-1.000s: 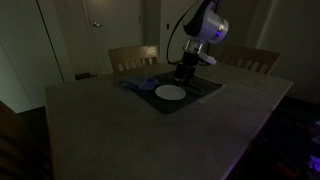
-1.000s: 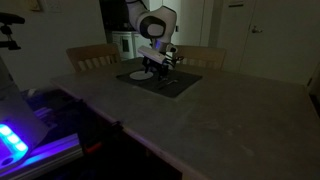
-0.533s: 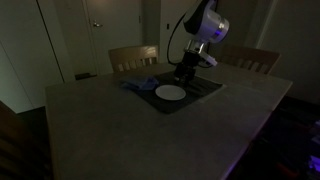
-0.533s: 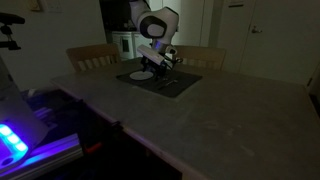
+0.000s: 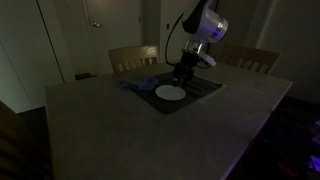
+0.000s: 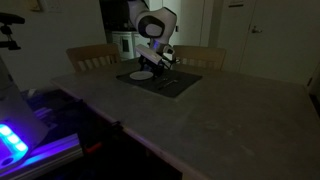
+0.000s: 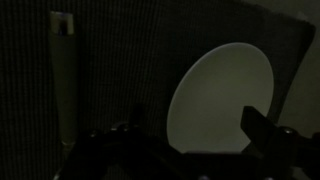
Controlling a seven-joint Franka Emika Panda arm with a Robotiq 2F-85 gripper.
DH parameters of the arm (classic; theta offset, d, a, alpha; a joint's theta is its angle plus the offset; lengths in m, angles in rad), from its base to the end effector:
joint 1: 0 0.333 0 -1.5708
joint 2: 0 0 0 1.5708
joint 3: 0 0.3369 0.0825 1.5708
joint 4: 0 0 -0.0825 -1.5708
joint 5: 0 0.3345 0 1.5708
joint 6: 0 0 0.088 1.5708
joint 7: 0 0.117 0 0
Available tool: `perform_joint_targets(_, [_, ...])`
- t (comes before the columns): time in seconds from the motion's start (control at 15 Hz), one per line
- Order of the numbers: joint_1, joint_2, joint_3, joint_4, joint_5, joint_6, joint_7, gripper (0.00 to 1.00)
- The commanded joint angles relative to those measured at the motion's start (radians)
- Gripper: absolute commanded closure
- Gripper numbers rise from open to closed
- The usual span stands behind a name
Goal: Move the plate to the left
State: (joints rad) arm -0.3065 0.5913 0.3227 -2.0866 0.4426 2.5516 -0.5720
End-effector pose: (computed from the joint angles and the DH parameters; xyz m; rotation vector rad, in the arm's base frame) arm 0.5556 0.0020 0.1920 -2.7110 -0.2164 0.0105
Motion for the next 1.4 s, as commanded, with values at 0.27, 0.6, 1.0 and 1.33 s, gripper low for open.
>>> perform_joint_targets(0.27, [-0.014, 0.038, 0.014, 0.045, 0.042, -0.012, -0.048, 0.0])
perform_joint_targets(0.6, [-0.041, 0.078, 0.036, 0.073, 0.116, -0.025, -0.117, 0.0])
perform_joint_targets(1.0, [-0.036, 0.072, 0.023, 0.078, 0.179, -0.037, -0.163, 0.0])
perform_joint_targets(1.33, [-0.022, 0.051, 0.011, 0.065, 0.217, -0.047, -0.176, 0.0])
